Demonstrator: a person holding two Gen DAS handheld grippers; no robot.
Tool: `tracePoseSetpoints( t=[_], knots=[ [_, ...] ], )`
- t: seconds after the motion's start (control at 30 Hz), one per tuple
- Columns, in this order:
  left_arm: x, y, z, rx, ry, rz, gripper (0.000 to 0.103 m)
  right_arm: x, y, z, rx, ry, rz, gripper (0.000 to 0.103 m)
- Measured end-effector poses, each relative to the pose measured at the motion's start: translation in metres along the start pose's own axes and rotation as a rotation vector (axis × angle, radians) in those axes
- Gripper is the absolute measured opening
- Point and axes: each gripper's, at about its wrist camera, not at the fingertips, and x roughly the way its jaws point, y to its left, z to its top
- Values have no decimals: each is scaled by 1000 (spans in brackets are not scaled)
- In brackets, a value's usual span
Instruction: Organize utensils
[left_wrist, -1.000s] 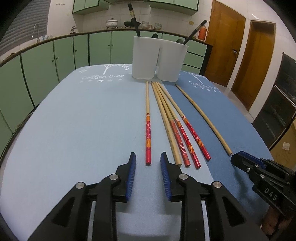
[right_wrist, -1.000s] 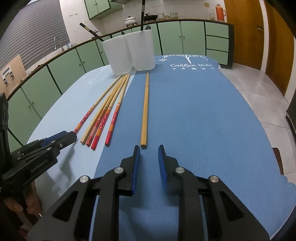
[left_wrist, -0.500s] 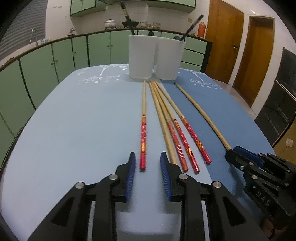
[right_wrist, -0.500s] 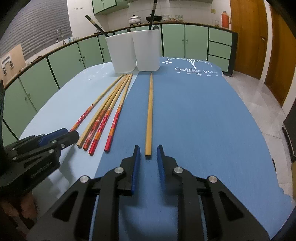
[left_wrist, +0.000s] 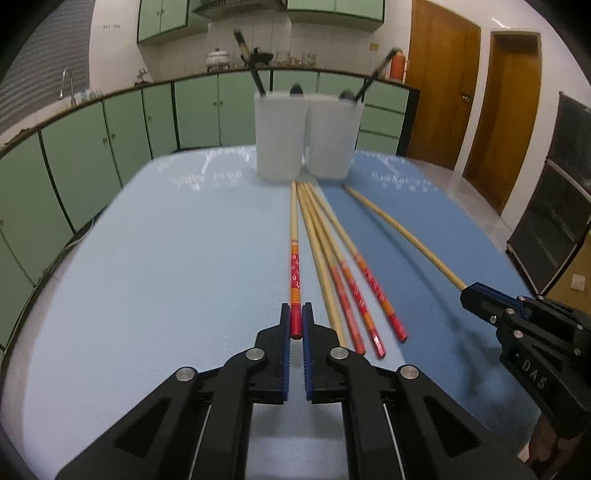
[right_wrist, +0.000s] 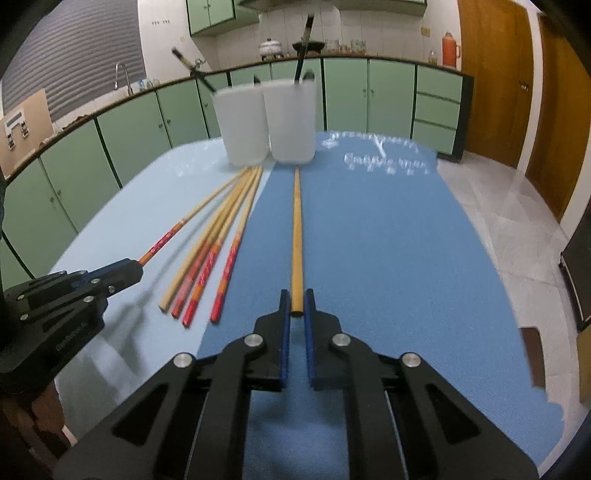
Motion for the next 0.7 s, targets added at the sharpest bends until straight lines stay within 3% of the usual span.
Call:
tracePoseSetpoints(
  t=[0.5,0.7],
  knots=[
    [-91,14,86,-8,-269,-6,6,-64,-16,80,6,-209,35,6],
    [-96,18,111,-3,-268,-11,6,-73,-23,105,47,-239,57,6]
  ],
)
